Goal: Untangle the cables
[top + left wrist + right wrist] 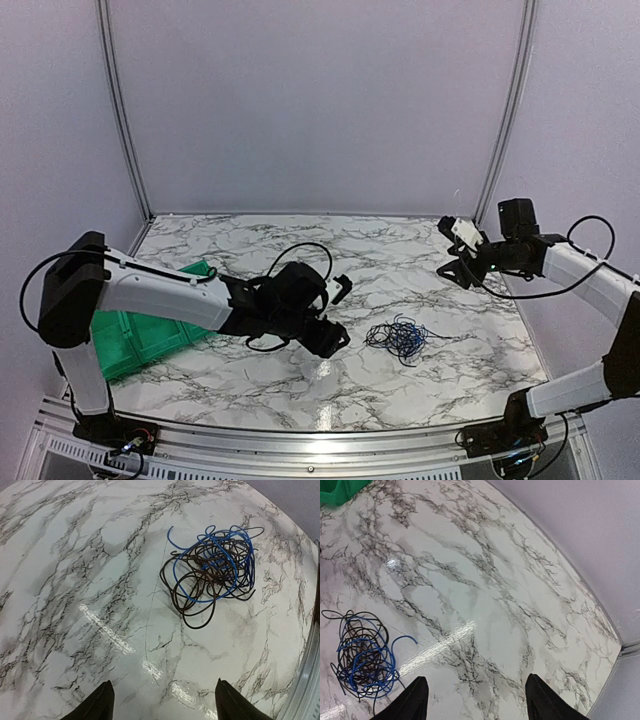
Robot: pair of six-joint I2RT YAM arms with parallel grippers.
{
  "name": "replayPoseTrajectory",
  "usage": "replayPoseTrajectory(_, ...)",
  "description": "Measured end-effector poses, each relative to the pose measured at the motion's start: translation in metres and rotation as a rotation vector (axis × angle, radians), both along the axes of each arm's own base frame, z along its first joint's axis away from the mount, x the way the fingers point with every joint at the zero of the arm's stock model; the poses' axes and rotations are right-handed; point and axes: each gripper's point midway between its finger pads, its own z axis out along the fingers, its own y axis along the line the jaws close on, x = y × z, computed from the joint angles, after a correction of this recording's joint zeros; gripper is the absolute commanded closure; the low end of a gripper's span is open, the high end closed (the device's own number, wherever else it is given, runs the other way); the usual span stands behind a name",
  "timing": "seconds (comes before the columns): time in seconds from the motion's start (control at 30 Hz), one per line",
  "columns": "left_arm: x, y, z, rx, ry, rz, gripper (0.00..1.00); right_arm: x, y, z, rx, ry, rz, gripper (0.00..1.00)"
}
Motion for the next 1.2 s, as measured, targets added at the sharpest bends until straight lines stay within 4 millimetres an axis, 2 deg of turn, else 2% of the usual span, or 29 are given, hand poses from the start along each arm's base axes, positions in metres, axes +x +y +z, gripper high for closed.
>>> replayPoseTrajectory(0.17,-0.016,-0.023,-0.028,0.005,0.084,-0.06,0.34,-0.041,0.04,-0.022,-0.026,0.1,0.195,0.41)
replayPoseTrajectory(0.33,-0.024,-0.034,-0.034,-0.032,0.133,-0.091,0.39,-0.062,0.059,-0.037,-0.034,0.148,0.286,0.42)
replayPoseTrajectory(0.47,-0.019,-0.044,-0.029,-0.063,0.128,-0.083,0.44,-0.072,0.069,-0.049,-0.024,0.194,0.327,0.43)
replayPoseTrajectory(0.67,-0.001,-0.067,-0.02,-0.093,0.091,-0.052,0.48,-0.079,0.085,-0.054,0.058,0.245,0.383,0.44)
replayPoseTrajectory(0.87,0.007,-0.077,-0.026,-0.092,0.085,-0.031,0.57,-0.079,0.09,-0.062,0.096,0.285,0.388,0.46)
replayPoseTrajectory(0.97,0.008,-0.077,-0.031,-0.085,0.09,-0.023,0.67,-0.078,0.091,-0.062,0.103,0.292,0.384,0.46)
replayPoseTrajectory(1.13,0.009,-0.077,-0.034,-0.08,0.088,-0.02,0.96,-0.078,0.092,-0.061,0.114,0.287,0.387,0.46)
replayPoseTrajectory(1.2,0.01,-0.077,-0.034,-0.081,0.089,-0.011,1.0,-0.078,0.093,-0.061,0.115,0.288,0.389,0.46)
